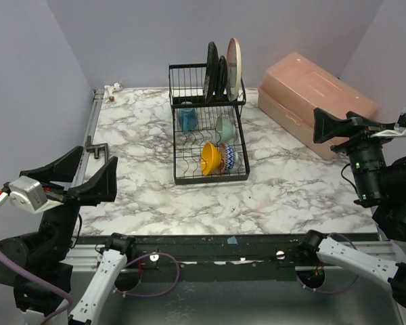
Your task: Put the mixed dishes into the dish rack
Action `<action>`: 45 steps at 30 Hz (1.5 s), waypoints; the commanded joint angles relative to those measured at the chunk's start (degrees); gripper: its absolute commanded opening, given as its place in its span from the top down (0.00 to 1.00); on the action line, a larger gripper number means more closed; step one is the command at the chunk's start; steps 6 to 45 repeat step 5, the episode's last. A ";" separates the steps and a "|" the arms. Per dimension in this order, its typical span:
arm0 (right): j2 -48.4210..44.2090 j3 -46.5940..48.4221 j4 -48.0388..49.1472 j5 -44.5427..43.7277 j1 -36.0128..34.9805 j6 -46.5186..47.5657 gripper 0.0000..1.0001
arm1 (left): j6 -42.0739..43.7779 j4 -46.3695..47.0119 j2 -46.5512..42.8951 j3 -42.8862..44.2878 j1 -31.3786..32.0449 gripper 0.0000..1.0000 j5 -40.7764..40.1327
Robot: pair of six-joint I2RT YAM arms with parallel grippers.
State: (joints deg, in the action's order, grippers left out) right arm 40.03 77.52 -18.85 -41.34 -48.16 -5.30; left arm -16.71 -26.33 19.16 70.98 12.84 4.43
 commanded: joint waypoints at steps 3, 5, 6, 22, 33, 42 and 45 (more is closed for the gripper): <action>-0.46 -0.78 3.36 -1.89 -0.12 0.59 0.00 | 4.55 -2.09 2.17 3.28 0.08 0.06 -3.19; -0.64 -1.30 4.74 -0.37 -0.09 1.36 0.00 | 5.38 -2.30 2.74 4.45 0.10 0.06 -3.53; -0.64 -1.30 4.74 -0.37 -0.09 1.36 0.00 | 5.38 -2.30 2.74 4.45 0.10 0.06 -3.53; -0.64 -1.30 4.74 -0.37 -0.09 1.36 0.00 | 5.38 -2.30 2.74 4.45 0.10 0.06 -3.53; -0.64 -1.30 4.74 -0.37 -0.09 1.36 0.00 | 5.38 -2.30 2.74 4.45 0.10 0.06 -3.53; -0.64 -1.30 4.74 -0.37 -0.09 1.36 0.00 | 5.38 -2.30 2.74 4.45 0.10 0.06 -3.53; -0.64 -1.30 4.74 -0.37 -0.09 1.36 0.00 | 5.38 -2.30 2.74 4.45 0.10 0.06 -3.53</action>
